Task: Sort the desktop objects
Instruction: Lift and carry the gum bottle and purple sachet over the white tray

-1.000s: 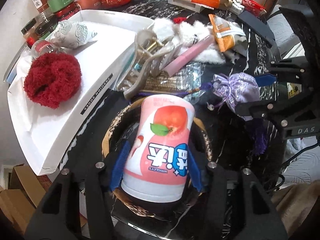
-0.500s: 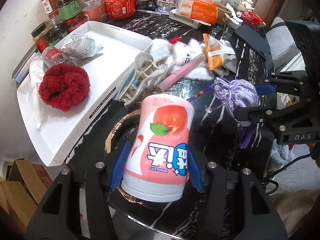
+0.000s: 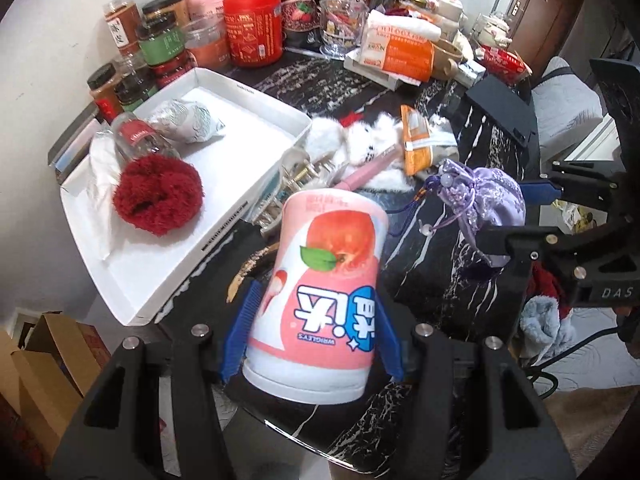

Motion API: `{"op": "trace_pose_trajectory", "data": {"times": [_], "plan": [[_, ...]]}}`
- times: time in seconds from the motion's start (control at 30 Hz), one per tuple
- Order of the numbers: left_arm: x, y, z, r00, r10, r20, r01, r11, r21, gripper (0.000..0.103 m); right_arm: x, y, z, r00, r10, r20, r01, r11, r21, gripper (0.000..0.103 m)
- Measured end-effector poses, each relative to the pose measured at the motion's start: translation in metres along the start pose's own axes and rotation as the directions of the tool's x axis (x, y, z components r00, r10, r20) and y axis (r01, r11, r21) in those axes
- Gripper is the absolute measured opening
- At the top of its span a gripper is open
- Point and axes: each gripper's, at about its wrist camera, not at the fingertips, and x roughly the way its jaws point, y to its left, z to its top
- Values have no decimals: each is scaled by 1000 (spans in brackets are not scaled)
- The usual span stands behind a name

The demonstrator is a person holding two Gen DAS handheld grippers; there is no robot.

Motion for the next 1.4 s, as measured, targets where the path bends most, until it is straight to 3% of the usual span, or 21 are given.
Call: {"op": "trace_pose_trajectory", "data": {"times": [0.4, 0.73, 1.03, 1.4], "plan": [[-36, 28, 12, 998, 36, 57, -32, 996, -78, 53, -14, 31, 42, 997, 41, 66, -36, 996, -76, 50], [-49, 61, 33, 993, 76, 85, -64, 989, -136, 53, -1, 55, 90, 992, 86, 95, -73, 988, -134, 50], [-43, 90, 56, 992, 89, 87, -72, 980, -185, 53, 26, 58, 128, 989, 104, 102, -85, 981, -173, 50], [-16, 118, 89, 991, 42, 124, -15, 977, -211, 53, 58, 45, 175, 987, 81, 137, -58, 985, -165, 50]]}}
